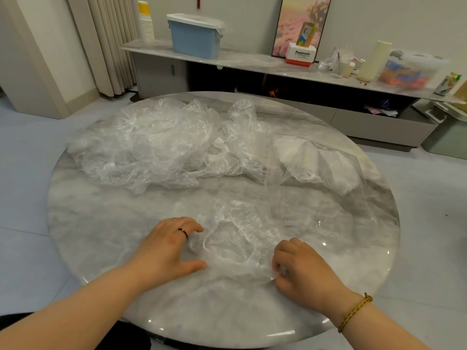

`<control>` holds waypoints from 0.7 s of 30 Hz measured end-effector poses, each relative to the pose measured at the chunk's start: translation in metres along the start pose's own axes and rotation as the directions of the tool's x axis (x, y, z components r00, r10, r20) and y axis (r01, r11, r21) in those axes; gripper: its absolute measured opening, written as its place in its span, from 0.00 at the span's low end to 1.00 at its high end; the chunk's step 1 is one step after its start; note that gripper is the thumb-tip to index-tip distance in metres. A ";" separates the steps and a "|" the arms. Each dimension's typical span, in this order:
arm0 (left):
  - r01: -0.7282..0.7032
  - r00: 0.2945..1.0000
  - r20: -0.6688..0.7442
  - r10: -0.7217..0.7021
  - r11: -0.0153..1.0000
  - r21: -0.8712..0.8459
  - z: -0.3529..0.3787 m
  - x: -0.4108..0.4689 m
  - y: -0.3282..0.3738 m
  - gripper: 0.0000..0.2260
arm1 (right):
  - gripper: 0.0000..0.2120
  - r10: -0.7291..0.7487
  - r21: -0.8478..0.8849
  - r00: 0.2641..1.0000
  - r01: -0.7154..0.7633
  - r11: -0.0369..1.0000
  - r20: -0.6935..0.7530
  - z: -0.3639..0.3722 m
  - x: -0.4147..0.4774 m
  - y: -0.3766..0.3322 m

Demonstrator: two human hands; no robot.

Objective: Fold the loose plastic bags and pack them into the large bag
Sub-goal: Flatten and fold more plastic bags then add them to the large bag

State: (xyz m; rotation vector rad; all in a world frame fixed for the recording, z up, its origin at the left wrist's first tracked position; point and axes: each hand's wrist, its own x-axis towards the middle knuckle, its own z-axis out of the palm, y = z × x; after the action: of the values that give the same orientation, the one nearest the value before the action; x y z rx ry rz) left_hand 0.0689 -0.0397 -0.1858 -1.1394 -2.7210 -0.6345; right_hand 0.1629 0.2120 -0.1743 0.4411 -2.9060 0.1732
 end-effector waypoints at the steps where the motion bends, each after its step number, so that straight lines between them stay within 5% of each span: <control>1: -0.054 0.998 -0.008 0.054 0.998 0.032 0.002 0.001 -0.001 0.25 | 0.09 -0.013 0.008 1.000 0.013 1.000 0.005 0.000 0.000 -0.001; 7: -0.178 0.981 0.103 0.165 0.974 0.139 0.007 -0.003 0.001 0.35 | 0.05 -0.050 0.150 0.999 0.046 0.988 0.018 0.001 0.002 -0.008; 13: -0.159 0.987 -0.020 0.159 0.987 0.005 0.017 -0.001 0.002 0.13 | 0.03 0.089 0.100 0.996 -0.086 0.991 -0.017 -0.011 0.006 -0.016; 16: 0.085 0.996 0.007 -0.085 0.976 -0.198 0.007 0.000 0.008 0.15 | 0.03 0.173 0.009 0.985 -0.173 0.985 -0.029 -0.015 0.008 -0.024; 19: 0.346 0.934 0.082 -0.347 0.830 -0.436 -0.003 0.000 0.012 0.05 | 0.03 0.235 -0.084 0.971 -0.237 0.968 -0.035 -0.007 0.012 -0.028; 21: 0.429 0.891 0.105 -0.443 0.741 -0.516 -0.002 0.001 0.011 0.09 | 0.05 0.304 -0.123 0.953 -0.301 0.946 0.008 -0.009 0.016 -0.032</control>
State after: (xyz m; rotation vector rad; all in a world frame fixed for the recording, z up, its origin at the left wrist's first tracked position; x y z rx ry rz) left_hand 0.0759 -0.0325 -0.1798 -0.5171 -2.8873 -1.5301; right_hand 0.1593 0.1786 -0.1594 -0.0265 -2.9733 0.0343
